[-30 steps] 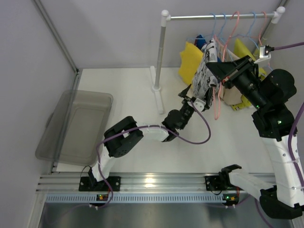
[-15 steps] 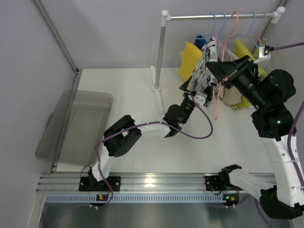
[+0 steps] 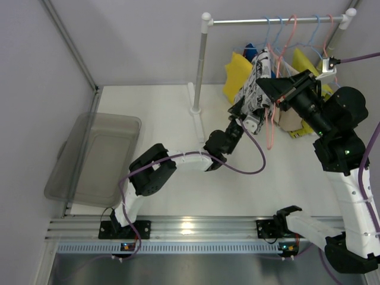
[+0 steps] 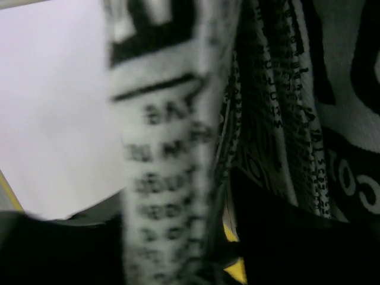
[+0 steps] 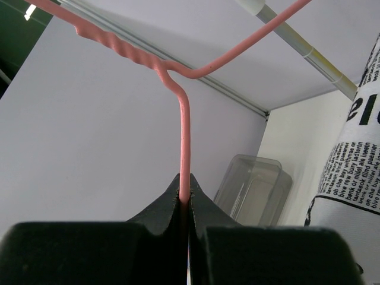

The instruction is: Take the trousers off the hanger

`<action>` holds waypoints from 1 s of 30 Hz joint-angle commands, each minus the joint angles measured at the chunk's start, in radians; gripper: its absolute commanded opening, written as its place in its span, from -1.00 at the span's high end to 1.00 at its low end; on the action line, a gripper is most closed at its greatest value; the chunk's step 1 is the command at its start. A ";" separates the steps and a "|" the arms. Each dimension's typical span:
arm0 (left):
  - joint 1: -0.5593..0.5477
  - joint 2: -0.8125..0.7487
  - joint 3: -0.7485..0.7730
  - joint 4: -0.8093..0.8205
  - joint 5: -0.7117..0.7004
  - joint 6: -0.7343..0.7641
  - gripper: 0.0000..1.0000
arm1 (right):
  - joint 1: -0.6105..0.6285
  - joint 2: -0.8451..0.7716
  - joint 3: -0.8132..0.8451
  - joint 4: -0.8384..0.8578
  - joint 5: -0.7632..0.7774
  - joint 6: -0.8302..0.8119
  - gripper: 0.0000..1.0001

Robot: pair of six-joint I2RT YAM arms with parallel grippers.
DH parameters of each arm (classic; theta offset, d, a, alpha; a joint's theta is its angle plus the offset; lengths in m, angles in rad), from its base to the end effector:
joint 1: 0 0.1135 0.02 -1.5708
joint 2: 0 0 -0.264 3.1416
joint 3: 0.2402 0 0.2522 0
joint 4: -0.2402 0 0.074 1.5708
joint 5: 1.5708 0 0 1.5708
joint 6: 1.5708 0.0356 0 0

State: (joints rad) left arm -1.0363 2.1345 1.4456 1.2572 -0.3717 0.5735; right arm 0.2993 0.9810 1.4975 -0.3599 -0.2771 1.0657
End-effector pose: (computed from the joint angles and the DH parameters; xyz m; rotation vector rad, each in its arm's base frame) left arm 0.2549 -0.4053 0.2849 0.4788 0.9325 -0.2335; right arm 0.1533 0.0575 0.5229 0.3422 1.5198 1.3012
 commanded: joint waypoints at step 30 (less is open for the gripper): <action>0.064 -0.667 0.062 -0.673 0.126 -0.658 1.00 | 0.006 -0.162 -0.335 0.113 0.069 -0.308 1.00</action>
State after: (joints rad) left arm -0.9699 1.5463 1.4113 0.5808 -0.2687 0.0387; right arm 0.2989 0.8543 1.1839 -0.3374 -0.2367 0.8043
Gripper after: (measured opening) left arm 0.241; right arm 0.008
